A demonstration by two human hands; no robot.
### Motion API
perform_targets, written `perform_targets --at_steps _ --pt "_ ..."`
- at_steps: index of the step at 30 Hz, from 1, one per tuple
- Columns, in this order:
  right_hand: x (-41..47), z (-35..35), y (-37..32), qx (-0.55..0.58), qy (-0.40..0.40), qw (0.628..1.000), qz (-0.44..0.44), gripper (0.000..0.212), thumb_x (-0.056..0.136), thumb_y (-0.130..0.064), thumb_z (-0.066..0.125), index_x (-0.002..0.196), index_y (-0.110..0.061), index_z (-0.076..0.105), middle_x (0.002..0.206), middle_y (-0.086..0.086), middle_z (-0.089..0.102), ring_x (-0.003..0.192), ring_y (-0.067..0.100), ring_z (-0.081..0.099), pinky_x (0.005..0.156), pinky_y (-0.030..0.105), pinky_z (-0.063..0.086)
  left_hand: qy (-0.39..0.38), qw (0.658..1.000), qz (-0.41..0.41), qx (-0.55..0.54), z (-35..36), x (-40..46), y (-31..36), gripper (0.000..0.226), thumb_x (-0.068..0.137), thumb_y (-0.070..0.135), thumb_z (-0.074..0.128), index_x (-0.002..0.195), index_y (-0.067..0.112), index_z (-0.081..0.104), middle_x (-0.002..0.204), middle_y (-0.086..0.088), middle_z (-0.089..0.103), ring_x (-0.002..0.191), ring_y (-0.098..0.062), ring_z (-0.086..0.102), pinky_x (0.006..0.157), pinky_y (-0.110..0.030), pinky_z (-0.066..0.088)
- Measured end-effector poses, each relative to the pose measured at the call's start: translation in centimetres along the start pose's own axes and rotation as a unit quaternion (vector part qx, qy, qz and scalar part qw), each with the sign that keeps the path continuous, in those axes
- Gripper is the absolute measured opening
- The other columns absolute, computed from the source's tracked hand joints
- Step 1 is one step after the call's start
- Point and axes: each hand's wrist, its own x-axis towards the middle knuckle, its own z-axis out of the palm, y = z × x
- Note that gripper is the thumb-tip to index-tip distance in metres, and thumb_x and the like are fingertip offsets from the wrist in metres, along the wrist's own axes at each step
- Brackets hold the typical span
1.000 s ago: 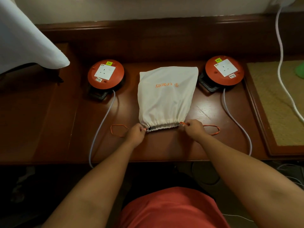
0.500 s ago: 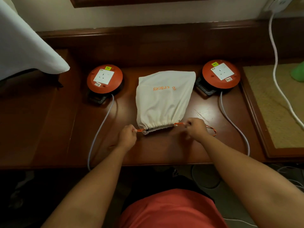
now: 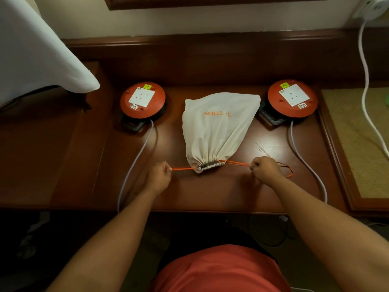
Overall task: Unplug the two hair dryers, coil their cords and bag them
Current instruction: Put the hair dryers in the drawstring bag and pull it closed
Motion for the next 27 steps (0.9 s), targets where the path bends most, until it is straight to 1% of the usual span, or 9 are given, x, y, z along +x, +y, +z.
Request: perform_targets --at_steps 3,6,8,10,12,17,20,23,27 --pt "-0.5 0.1 -0.8 -0.05 -0.022 0.998 -0.012 0.017 0.084 -0.023 0.052 0.085 -0.022 0.069 0.094 0.009 0.069 0.096 0.032 0.062 0.089 0.043 0.049 -0.05 0.998 0.017 0.022 1.0 -0.9 -0.4 0.011 0.08 0.017 0.056 0.075 0.01 0.064 0.083 -0.015 0.063 0.085 -0.035 0.061 0.072 -0.035 0.044" --pt "-0.7 1.0 -2.6 -0.069 0.013 0.996 -0.06 0.031 0.089 -0.023 0.052 0.117 -0.023 0.063 0.12 0.009 0.057 0.118 0.033 0.048 0.098 0.047 0.041 -0.037 0.998 -0.001 0.056 2.1 -1.3 0.2 0.034 0.082 0.02 0.061 0.114 0.007 0.063 0.113 -0.017 0.058 0.11 -0.036 0.052 0.095 -0.041 0.042" --pt "-0.7 1.9 -3.7 -0.04 0.034 0.994 -0.097 0.034 0.091 -0.022 0.052 0.124 -0.02 0.059 0.126 0.009 0.053 0.12 0.032 0.045 0.099 0.047 0.038 -0.014 0.999 0.0 0.044 2.8 -1.5 1.6 0.048 0.085 0.019 0.062 0.131 0.007 0.053 0.127 -0.017 0.052 0.12 -0.036 0.045 0.103 -0.042 0.037" --pt "-0.8 2.5 -4.5 -0.019 0.059 0.991 -0.12 0.039 0.092 -0.02 0.052 0.132 -0.016 0.051 0.133 0.009 0.048 0.124 0.032 0.041 0.1 0.046 0.035 -0.011 1.0 0.007 0.022 3.4 -1.4 3.0 0.045 0.088 0.018 0.059 0.131 0.007 0.051 0.13 -0.015 0.052 0.122 -0.035 0.045 0.102 -0.04 0.038" --pt "-0.8 2.8 -5.0 -0.018 0.075 0.987 -0.138 0.043 0.091 -0.016 0.051 0.134 -0.015 0.047 0.136 0.008 0.046 0.126 0.031 0.039 0.101 0.046 0.034 -0.029 1.0 -0.004 0.008 4.1 -0.9 3.9 0.034 0.091 0.018 0.056 0.122 0.006 0.057 0.124 -0.016 0.057 0.118 -0.034 0.049 0.097 -0.038 0.04" --pt "-0.6 3.5 -6.2 -0.113 0.034 0.984 -0.137 0.026 0.093 -0.028 0.053 0.113 -0.014 0.06 0.114 0.009 0.06 0.115 0.031 0.046 0.094 0.041 0.034 -0.066 0.997 -0.045 -0.021 5.3 -0.2 4.4 0.019 0.094 0.021 0.054 0.1 0.008 0.066 0.105 -0.015 0.069 0.102 -0.034 0.06 0.085 -0.038 0.048" --pt "-0.6 3.8 -6.3 -0.117 0.036 0.983 -0.14 0.018 0.094 -0.023 0.051 0.103 -0.012 0.063 0.107 0.011 0.062 0.111 0.032 0.048 0.091 0.04 0.035 -0.082 0.993 -0.057 -0.061 5.7 0.1 4.5 0.015 0.092 0.015 0.058 0.093 0.005 0.07 0.097 -0.016 0.07 0.094 -0.032 0.064 0.076 -0.033 0.046" --pt "-0.3 4.0 -6.2 -0.062 0.027 0.988 -0.14 0.013 0.092 -0.02 0.053 0.086 -0.012 0.062 0.096 0.011 0.064 0.101 0.033 0.052 0.083 0.039 0.039 -0.059 0.992 -0.055 -0.092 6.0 0.0 4.5 0.011 0.089 0.01 0.061 0.087 0.003 0.069 0.09 -0.017 0.069 0.084 -0.028 0.062 0.067 -0.03 0.04" --pt "0.2 3.7 -5.9 0.137 -0.022 0.985 -0.1 0.014 0.085 -0.015 0.061 0.075 -0.014 0.051 0.077 0.004 0.055 0.076 0.024 0.052 0.066 0.032 0.041 -0.043 0.982 -0.082 -0.162 6.0 -0.1 4.8 0.017 0.088 0.01 0.06 0.072 0.014 0.059 0.073 -0.01 0.063 0.067 -0.017 0.051 0.057 -0.028 0.032"
